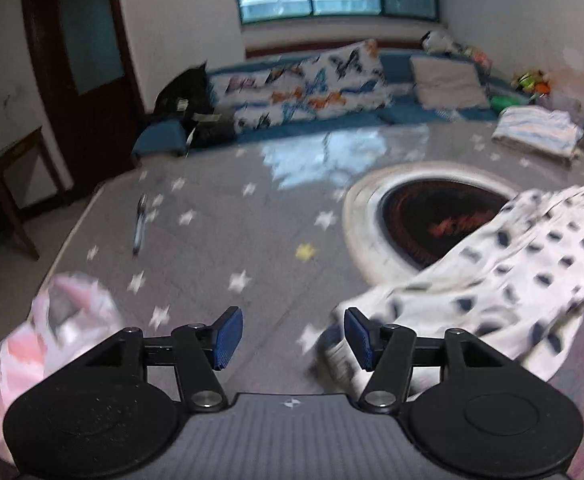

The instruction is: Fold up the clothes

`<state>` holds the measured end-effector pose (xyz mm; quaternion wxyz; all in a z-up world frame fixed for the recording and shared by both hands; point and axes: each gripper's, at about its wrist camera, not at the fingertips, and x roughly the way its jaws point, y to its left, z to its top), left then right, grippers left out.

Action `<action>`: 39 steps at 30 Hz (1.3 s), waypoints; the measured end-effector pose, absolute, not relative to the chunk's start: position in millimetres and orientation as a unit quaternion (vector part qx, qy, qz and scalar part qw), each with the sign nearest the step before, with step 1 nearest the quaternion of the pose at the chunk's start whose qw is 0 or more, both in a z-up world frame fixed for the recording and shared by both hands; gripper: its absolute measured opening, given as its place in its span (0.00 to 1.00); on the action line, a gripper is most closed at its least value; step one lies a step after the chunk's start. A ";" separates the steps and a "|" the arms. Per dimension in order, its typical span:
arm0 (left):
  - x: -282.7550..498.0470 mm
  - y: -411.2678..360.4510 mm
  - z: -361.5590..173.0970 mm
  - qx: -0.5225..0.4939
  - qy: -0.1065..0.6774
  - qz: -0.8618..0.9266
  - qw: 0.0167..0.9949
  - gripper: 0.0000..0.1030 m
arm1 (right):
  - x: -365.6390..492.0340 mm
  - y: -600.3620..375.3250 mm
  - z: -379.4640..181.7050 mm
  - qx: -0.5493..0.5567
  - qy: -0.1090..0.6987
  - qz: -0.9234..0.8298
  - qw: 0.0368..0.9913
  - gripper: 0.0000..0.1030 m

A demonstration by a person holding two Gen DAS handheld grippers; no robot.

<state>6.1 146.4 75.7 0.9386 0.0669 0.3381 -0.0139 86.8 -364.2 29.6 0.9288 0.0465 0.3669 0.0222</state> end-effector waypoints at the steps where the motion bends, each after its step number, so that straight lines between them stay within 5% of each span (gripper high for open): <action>1: 5.6 140.3 80.0 0.068 0.330 -0.024 0.941 0.58 | 86.2 -359.5 37.2 0.034 0.357 0.030 0.933 0.34; 15: -13.2 63.6 41.7 0.059 0.379 -0.148 0.912 0.57 | 82.6 -213.6 24.0 -0.056 0.391 0.326 0.859 0.34; 28: -2.2 51.6 73.6 0.054 0.337 -0.154 0.927 0.58 | 115.2 -208.0 36.1 -0.069 0.386 0.334 0.857 0.37; 39: 57.2 9.8 16.5 0.023 0.398 -0.207 0.893 0.58 | 169.9 -195.3 40.0 -0.058 0.403 0.360 0.839 0.38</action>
